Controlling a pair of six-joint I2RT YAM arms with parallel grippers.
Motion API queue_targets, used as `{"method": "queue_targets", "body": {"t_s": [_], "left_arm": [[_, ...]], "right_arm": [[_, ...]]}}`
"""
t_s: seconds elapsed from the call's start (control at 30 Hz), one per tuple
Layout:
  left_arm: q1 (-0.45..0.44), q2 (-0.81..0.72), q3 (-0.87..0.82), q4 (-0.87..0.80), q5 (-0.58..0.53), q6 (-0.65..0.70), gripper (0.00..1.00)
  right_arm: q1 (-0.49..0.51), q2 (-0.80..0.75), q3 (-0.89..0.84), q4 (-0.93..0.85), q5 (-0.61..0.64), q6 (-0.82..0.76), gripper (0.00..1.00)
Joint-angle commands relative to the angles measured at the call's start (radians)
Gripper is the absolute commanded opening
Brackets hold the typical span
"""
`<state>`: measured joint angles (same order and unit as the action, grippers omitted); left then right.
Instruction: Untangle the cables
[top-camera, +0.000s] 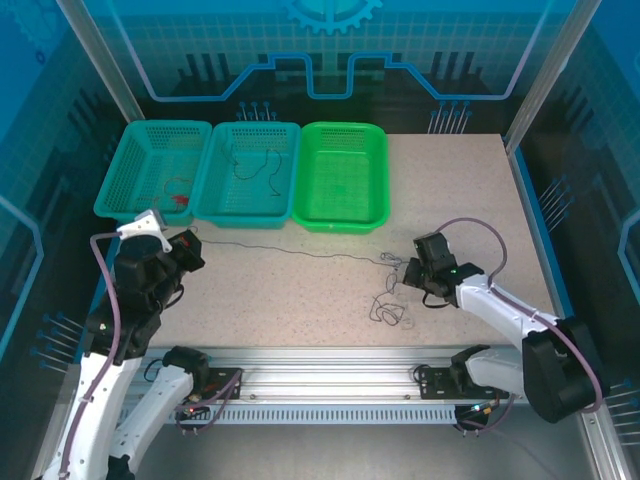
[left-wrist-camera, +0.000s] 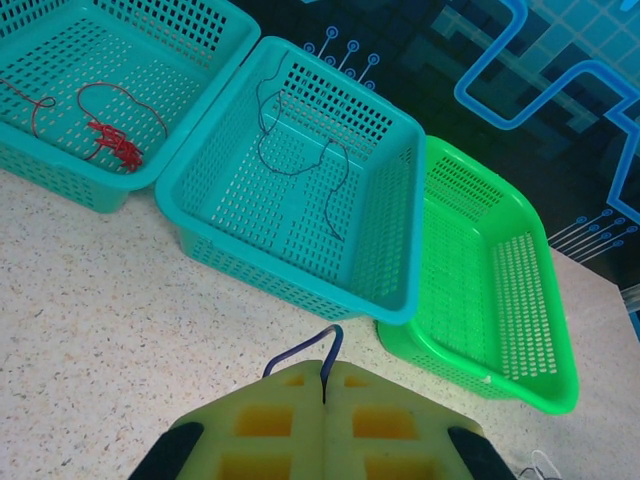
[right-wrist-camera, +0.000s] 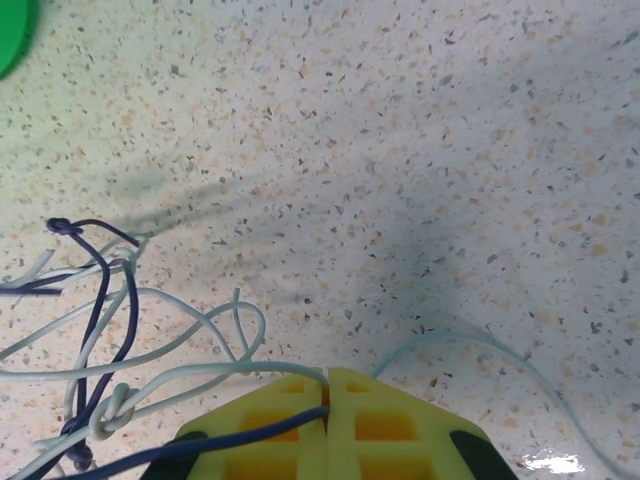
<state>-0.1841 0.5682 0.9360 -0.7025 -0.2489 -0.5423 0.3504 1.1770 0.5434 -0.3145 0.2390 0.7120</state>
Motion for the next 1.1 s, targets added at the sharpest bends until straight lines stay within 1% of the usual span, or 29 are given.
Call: {"method": "queue_targets", "body": {"t_s": [0.0,0.1,0.13,0.17,0.2,0.23,0.3,0.4,0.47,0.5,0.53,0.57,0.7,0.73,0.77,0.8,0.83,0.87,0.9,0.97,1.0,1.03,1.07], "left_arm": [[0.012,-0.004,0.08,-0.025,-0.102,0.039,0.0],[0.012,-0.011,0.133,-0.081,-0.265,0.087,0.0],[0.012,-0.018,0.142,-0.095,-0.326,0.104,0.0],[0.012,-0.027,0.143,-0.1,-0.367,0.122,0.0],[0.012,-0.038,0.136,-0.095,-0.371,0.138,0.0],[0.013,-0.048,0.118,-0.079,-0.335,0.152,0.0],[0.012,-0.053,0.066,-0.043,-0.218,0.15,0.0],[0.012,-0.038,-0.038,0.016,-0.032,0.112,0.0],[0.012,-0.036,-0.143,0.106,0.112,0.047,0.0],[0.011,-0.033,-0.187,0.143,0.159,0.015,0.0],[0.011,-0.024,-0.235,0.175,0.188,-0.023,0.04],[0.011,-0.014,-0.278,0.196,0.199,-0.049,0.11],[0.008,0.012,-0.373,0.234,0.206,-0.073,0.29],[0.008,0.012,-0.384,0.24,0.206,-0.073,0.36],[0.007,0.012,-0.389,0.242,0.209,-0.069,0.4],[0.005,0.01,-0.39,0.246,0.214,-0.062,0.43],[0.002,0.011,-0.388,0.255,0.228,-0.051,0.44],[-0.002,0.012,-0.389,0.286,0.268,-0.032,0.45],[-0.011,0.016,-0.393,0.33,0.332,-0.007,0.44],[-0.071,0.035,-0.409,0.489,0.492,0.024,0.43],[-0.123,0.047,-0.417,0.56,0.531,0.042,0.43],[-0.209,0.063,-0.42,0.632,0.536,0.082,0.43],[-0.306,0.082,-0.419,0.679,0.507,0.15,0.43]], "right_arm": [[-0.063,-0.013,-0.025,-0.041,-0.01,0.038,0.0],[-0.202,-0.019,-0.048,-0.067,-0.044,0.068,0.01],[-0.263,-0.031,-0.059,-0.063,-0.073,0.06,0.01],[-0.302,-0.042,-0.064,-0.051,-0.103,0.043,0.01],[-0.331,-0.054,-0.067,-0.031,-0.146,0.018,0.0],[-0.343,-0.066,-0.061,-0.009,-0.199,-0.023,0.0],[-0.319,-0.078,-0.03,0.014,-0.282,-0.083,0.0],[-0.234,-0.079,0.049,-0.035,-0.318,-0.135,0.0],[-0.202,-0.091,0.079,-0.046,-0.377,-0.143,0.0],[-0.186,-0.104,0.085,-0.042,-0.403,-0.144,0.0],[-0.169,-0.121,0.094,-0.04,-0.421,-0.145,0.0],[-0.149,-0.14,0.102,-0.043,-0.427,-0.148,0.0],[-0.085,-0.197,0.152,-0.085,-0.43,-0.181,0.0],[-0.078,-0.202,0.163,-0.093,-0.438,-0.188,0.0],[-0.069,-0.207,0.174,-0.101,-0.449,-0.194,0.0],[-0.062,-0.208,0.183,-0.107,-0.457,-0.199,0.0],[-0.055,-0.209,0.192,-0.114,-0.459,-0.201,0.0],[-0.048,-0.209,0.199,-0.121,-0.461,-0.203,0.0],[-0.042,-0.208,0.204,-0.124,-0.463,-0.204,0.0],[-0.03,-0.209,0.217,-0.134,-0.463,-0.202,0.0],[-0.025,-0.209,0.224,-0.137,-0.464,-0.2,0.0],[-0.022,-0.211,0.228,-0.142,-0.462,-0.199,0.0],[-0.019,-0.212,0.235,-0.145,-0.459,-0.197,0.0]]}}
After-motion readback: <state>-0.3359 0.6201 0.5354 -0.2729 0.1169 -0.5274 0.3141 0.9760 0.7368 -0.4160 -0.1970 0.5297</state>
